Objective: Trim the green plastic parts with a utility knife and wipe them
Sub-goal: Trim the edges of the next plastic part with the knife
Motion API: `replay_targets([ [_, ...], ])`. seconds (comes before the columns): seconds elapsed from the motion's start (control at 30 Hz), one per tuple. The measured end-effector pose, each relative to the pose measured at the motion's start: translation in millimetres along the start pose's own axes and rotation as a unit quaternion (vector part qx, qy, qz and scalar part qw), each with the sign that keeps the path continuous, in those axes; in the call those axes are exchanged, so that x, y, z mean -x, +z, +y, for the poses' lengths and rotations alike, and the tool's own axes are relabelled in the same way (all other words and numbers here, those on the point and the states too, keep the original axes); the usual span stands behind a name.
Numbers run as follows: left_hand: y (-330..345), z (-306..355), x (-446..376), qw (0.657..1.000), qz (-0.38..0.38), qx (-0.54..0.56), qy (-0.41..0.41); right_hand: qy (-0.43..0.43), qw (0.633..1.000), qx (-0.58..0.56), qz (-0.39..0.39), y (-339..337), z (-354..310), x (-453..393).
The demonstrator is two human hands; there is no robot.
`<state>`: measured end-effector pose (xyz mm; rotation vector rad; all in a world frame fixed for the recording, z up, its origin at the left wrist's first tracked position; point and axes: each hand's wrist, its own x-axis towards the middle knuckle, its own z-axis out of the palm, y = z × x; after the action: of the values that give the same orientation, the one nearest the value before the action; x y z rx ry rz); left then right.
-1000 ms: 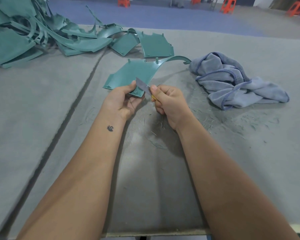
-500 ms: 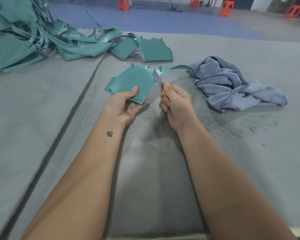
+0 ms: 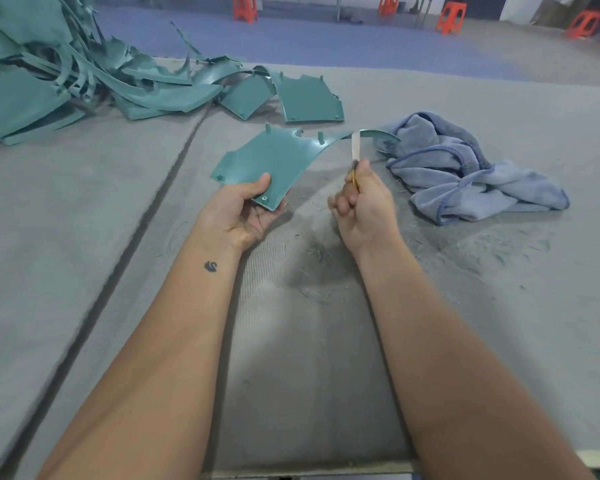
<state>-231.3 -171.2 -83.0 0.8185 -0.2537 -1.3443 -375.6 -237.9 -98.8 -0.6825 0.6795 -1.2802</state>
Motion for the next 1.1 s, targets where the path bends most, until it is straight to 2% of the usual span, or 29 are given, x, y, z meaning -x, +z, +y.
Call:
replay_targets([
  [0.2,1.2,1.2,1.6,1.0,-0.005,0.027,0.001,0.015,0.998,-0.057,0.025,-3.4,-2.3,-0.6],
  [0.27,2.6,1.3,2.8,0.998,-0.004,0.057,0.007,0.015,0.997,-0.072,0.008,-3.0,-4.2,0.6],
  [0.37,5.8,0.9,4.2,0.997,0.002,0.072,0.018,-0.012,0.992,0.061,-0.108,-1.8,-1.0,8.0],
  [0.47,8.0,1.3,6.0,0.997,0.007,0.083,0.007,-0.02,0.931,0.247,-0.267,-0.3,6.0,18.3],
  [0.53,8.1,2.4,6.3,0.996,0.012,0.092,-0.005,-0.016,0.907,0.292,-0.304,0.6,6.3,20.4],
  [0.7,8.3,4.4,8.1,0.994,0.001,0.105,-0.023,-0.043,0.881,0.356,-0.31,2.3,9.0,19.7],
  [0.83,5.8,6.7,7.7,0.995,-0.002,0.092,-0.034,-0.046,0.921,0.297,-0.248,2.9,10.1,16.7],
  [0.9,5.2,6.9,8.4,0.995,-0.003,0.09,-0.034,-0.049,0.927,0.28,-0.243,2.3,10.1,15.8],
  [1.03,6.5,6.6,10.3,0.993,-0.005,0.114,-0.033,-0.047,0.897,0.321,-0.299,1.0,11.9,16.4],
  [1.1,7.2,6.9,10.9,0.994,-0.008,0.104,-0.04,-0.053,0.895,0.336,-0.29,1.8,12.5,15.9],
])
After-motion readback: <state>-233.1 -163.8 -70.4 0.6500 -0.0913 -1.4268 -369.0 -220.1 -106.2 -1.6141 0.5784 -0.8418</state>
